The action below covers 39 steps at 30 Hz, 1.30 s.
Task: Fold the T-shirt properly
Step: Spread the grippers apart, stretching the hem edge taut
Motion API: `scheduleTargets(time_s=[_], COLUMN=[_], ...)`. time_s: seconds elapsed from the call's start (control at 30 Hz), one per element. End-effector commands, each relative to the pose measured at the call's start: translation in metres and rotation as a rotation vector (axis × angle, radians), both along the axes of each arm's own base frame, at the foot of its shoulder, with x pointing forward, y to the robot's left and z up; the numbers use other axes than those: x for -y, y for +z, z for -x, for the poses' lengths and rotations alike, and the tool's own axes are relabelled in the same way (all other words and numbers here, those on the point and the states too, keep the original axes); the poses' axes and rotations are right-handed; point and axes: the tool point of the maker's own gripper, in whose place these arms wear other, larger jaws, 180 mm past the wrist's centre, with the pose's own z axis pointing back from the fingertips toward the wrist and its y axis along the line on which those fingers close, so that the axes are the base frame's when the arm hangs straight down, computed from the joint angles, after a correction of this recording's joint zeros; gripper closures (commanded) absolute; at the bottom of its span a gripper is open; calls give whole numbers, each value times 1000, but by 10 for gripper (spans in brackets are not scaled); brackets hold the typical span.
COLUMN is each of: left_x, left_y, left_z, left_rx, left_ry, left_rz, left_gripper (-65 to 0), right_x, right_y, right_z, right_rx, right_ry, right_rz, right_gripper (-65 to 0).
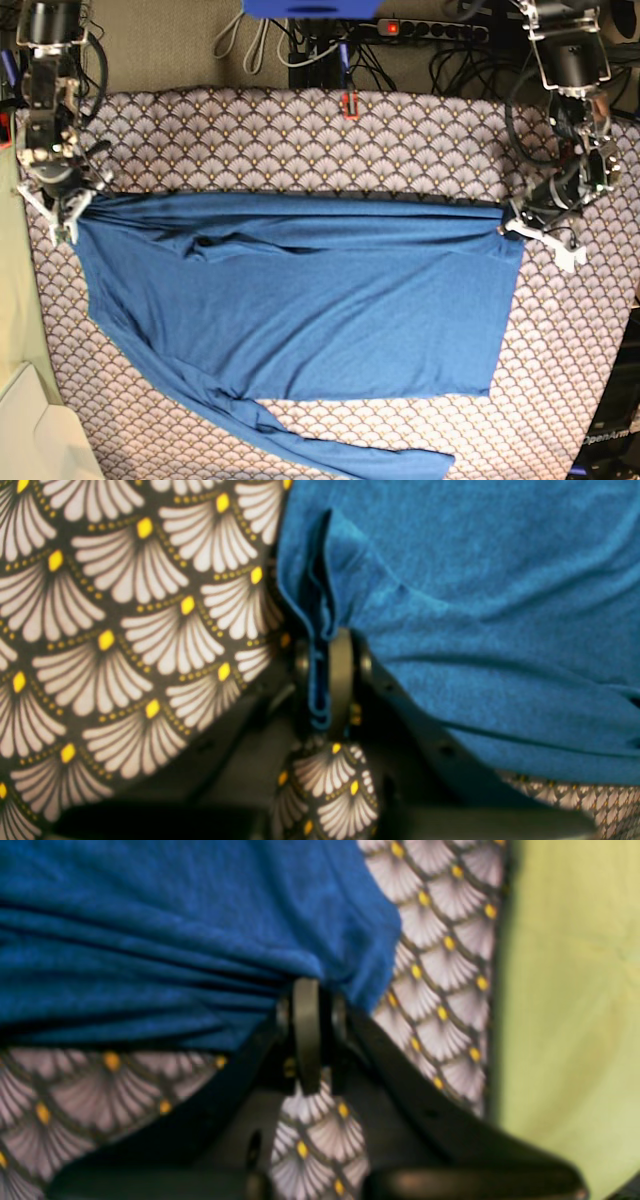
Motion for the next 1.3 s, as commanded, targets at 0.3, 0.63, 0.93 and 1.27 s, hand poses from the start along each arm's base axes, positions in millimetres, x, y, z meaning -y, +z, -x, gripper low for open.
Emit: scheduleTargets(time_s=[0.3,0.63,0.93,1.27], left_x=[0,12,11,-20], left_y=[25,21,22,26], left_z=[12,44,71,83], left_rx=[12,-42,-65,-81], left_ry=[-68,-125,-163,-103], left_rz=[-69,-86,-130,-167], left_gripper=[-3,-3,-3,-3], right_x=[-13,-23,-29,-15], right_y=[26,23,27,28], right_z=[21,56,71,82], right_rx=[42,-1,-15,-36], right_ry=[69,108,135,121], right_rz=[52,58,66,90], right_gripper=[-15,-14,-14,-14])
